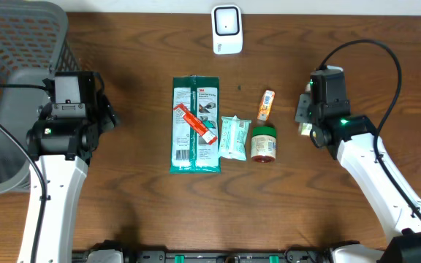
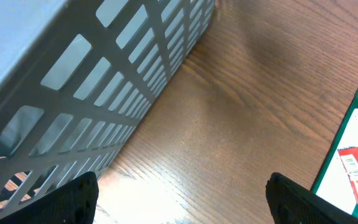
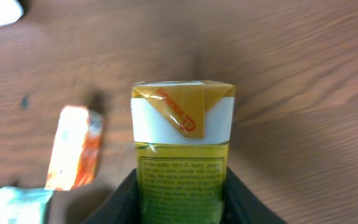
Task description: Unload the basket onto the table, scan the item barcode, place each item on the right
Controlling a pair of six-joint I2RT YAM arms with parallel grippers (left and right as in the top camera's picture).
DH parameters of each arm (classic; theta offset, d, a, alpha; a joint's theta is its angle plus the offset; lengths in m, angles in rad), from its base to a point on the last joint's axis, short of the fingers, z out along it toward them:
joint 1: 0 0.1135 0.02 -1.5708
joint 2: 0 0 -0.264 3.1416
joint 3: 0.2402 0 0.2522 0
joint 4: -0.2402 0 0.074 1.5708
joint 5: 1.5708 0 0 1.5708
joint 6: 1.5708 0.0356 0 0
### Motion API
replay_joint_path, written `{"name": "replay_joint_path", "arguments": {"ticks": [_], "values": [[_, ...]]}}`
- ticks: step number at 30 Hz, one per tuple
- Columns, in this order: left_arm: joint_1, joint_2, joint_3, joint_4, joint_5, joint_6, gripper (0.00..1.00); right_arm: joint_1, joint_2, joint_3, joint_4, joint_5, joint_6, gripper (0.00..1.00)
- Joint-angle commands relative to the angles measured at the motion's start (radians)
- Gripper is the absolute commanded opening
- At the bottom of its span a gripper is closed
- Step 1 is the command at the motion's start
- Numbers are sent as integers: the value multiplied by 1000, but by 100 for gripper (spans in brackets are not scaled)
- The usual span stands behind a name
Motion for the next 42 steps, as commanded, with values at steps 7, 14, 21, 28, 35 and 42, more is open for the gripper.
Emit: {"name": "replay_joint_path", "arguments": {"ticks": [7,14,21,28,35,42], "values": [[5,-3,10,-3,-13,9,87,-5,-2,14,234,298,20,21],[5,-3,10,-3,-13,9,87,-28,21,14,294,353,-19,8],[5,-3,10,-3,-13,9,87,-35,29,14,209,251,-8,1],[5,-3,10,-3,-13,9,87,-35,37,14,56,-48,74,3],[5,-3,10,-3,-13,9,87,-29,71,1,-134,-206,137,1],[5,-3,10,-3,-13,9,87,4,169,-27,-135,-206,137,23]]}}
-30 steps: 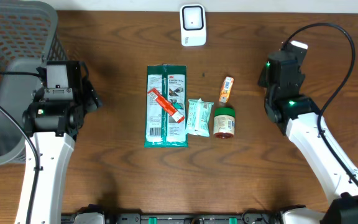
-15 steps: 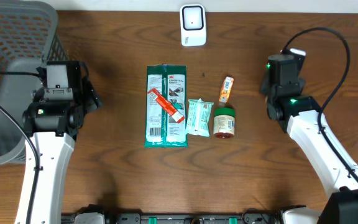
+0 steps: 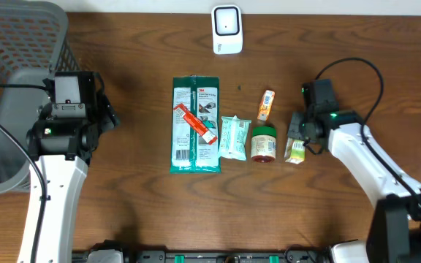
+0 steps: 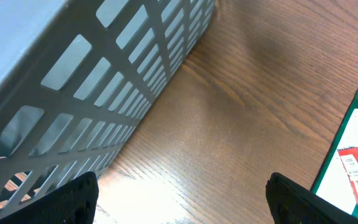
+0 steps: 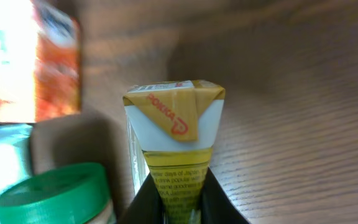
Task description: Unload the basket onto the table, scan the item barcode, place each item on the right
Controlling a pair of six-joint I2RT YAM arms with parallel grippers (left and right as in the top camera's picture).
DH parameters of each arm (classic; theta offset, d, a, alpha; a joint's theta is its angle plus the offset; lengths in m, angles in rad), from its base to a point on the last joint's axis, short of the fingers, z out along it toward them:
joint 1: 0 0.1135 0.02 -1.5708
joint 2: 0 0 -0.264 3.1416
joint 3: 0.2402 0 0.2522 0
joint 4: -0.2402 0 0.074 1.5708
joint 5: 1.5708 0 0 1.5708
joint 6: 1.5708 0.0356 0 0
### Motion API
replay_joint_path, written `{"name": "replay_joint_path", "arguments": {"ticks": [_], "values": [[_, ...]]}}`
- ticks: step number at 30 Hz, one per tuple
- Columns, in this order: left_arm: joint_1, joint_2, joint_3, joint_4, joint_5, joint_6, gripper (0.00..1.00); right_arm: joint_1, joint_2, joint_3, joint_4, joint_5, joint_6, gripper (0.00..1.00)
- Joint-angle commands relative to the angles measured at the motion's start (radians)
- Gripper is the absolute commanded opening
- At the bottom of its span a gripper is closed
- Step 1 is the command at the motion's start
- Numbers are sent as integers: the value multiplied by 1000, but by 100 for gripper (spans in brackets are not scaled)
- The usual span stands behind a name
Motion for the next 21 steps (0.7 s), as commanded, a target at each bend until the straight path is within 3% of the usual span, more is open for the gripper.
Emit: {"name": "replay_joint_path", "arguments": {"ticks": [1,4,5,7,15,21], "values": [[5,-3,10,-3,-13,9,87,22,29,0,7,-13,17,35],[5,-3,10,-3,-13,9,87,22,30,0,4,-13,16,60],[5,-3,10,-3,-13,9,87,21,29,0,4,-13,5,72],[5,-3,10,-3,-13,9,87,17,29,3,4,-13,-39,80],[5,-3,10,-3,-13,9,87,-94,29,172,-195,-163,-81,75],[5,-3,10,-3,-13,9,87,-137,29,351,-391,-163,-81,71]]}}
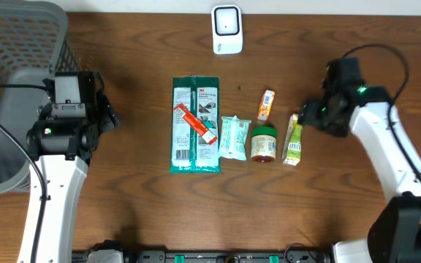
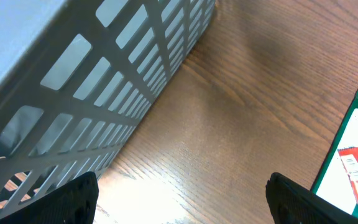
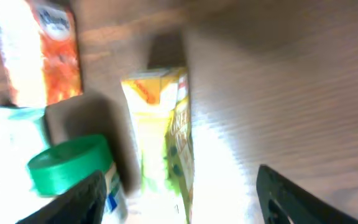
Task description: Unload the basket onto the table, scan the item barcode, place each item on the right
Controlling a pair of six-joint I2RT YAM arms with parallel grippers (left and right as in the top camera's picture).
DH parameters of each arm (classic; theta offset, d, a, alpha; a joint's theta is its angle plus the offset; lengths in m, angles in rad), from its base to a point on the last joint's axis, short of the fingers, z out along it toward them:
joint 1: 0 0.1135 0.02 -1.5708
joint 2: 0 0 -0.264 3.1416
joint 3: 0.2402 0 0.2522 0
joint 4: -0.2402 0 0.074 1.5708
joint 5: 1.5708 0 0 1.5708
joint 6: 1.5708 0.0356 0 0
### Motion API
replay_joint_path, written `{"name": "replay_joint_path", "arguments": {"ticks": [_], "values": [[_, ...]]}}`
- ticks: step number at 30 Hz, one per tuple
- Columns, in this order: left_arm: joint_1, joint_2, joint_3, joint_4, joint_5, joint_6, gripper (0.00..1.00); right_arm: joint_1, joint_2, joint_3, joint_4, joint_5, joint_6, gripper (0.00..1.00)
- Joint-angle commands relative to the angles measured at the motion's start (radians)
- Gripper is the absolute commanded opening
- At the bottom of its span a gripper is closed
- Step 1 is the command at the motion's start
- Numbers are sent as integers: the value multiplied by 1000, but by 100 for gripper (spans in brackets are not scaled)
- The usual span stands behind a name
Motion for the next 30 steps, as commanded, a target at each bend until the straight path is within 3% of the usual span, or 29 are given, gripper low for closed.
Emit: {"name": "replay_joint_path", "arguments": {"ticks": [1,9,14,19,24,30], "values": [[5,-3,10,-3,-13,9,87,-6,-3,93,-66,-31,-19,71],[5,-3,10,-3,-13,9,87,-3,67,135,-115,-87,-38,63],[5,-3,10,-3,-13,9,87,-3,279,464,-424,-74,-119,64],[5,-3,10,-3,-13,9,87,-3,532,803,-680,19,-124,75],[5,-3,10,-3,-13,9,87,-6,668,824,-684,-32,-124,89],[5,-3,10,-3,-13,9,87,-16,765,824,-665,-145,-169,91]]}}
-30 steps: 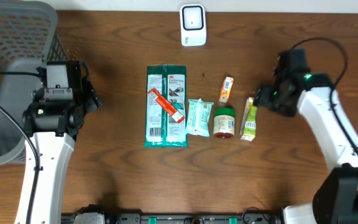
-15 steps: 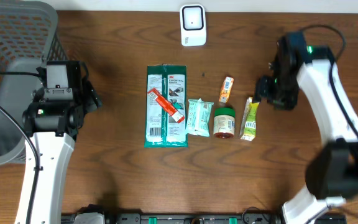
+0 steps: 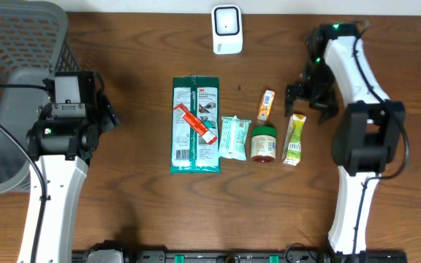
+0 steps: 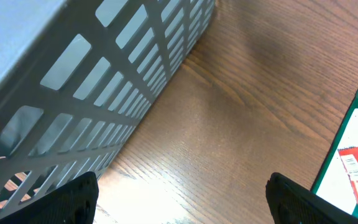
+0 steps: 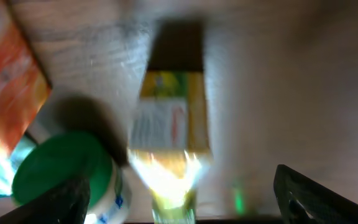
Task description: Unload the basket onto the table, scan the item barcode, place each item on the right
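Note:
A yellow-green juice carton (image 3: 294,139) lies flat on the table, right of a green-lidded jar (image 3: 263,142). My right gripper (image 3: 310,100) hangs open just above the carton's far end with nothing between its fingers. In the right wrist view the carton (image 5: 168,121) shows blurred between the spread fingertips (image 5: 48,202). The white barcode scanner (image 3: 226,29) stands at the table's back edge. My left gripper (image 4: 179,208) is open over bare wood beside the basket.
A grey mesh basket (image 3: 17,88) fills the far left. A large green pack (image 3: 196,124) with a red bar (image 3: 196,123) on it, a small teal packet (image 3: 234,136) and an orange packet (image 3: 267,104) lie in a row left of the jar.
My right arm has swung round and now reaches in from the back edge, with the open gripper over the carton's far end. The carton has not moved. The left arm is still.
My right gripper held the carton in the air to the right of the row. Then it had the carton down next to the jar, still shut on it. Then the carton lay flat and the gripper was open beside it. Now the gripper hangs open above it.

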Controlling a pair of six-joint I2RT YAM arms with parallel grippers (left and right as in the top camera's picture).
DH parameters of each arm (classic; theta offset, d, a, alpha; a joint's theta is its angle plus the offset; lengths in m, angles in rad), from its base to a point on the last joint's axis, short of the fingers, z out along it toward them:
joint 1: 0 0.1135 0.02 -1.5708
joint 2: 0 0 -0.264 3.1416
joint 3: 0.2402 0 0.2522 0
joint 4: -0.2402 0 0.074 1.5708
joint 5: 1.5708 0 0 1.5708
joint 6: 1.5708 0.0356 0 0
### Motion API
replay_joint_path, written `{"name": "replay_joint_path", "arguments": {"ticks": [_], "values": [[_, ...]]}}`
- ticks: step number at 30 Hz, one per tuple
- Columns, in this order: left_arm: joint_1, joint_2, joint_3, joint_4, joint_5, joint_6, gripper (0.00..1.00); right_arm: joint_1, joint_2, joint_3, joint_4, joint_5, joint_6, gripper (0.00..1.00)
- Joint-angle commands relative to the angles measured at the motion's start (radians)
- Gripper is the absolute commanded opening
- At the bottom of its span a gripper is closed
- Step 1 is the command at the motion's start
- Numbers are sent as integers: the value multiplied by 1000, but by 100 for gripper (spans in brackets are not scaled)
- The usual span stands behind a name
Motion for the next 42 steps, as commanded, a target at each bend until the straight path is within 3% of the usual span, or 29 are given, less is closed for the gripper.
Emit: {"name": "replay_joint_path", "arguments": {"ticks": [1,4,8,13,16,26,29,36,38,42], "values": [[5,-3,10,-3,-13,9,87,-9,27,13,12,-65,-38,91],[5,-3,10,-3,-13,9,87,-8,33,13,23,-65,-38,89],[5,-3,10,-3,-13,9,87,-6,33,12,31,-68,-22,74],[5,-3,10,-3,-13,9,87,-6,33,2,39,-68,-10,70],[5,-3,10,-3,-13,9,87,-6,33,2,45,-68,4,59],[5,-3,10,-3,-13,9,86,-6,33,-93,109,-64,16,57],[5,-3,10,-3,-13,9,87,-6,33,-97,109,-64,15,41],[5,-3,10,-3,-13,9,87,-14,29,-41,62,-63,-6,33],[5,-3,10,-3,-13,9,87,-16,22,-17,56,-64,-25,24],[5,-3,10,-3,-13,9,87,-14,-13,11,58,-63,-27,25]]}}
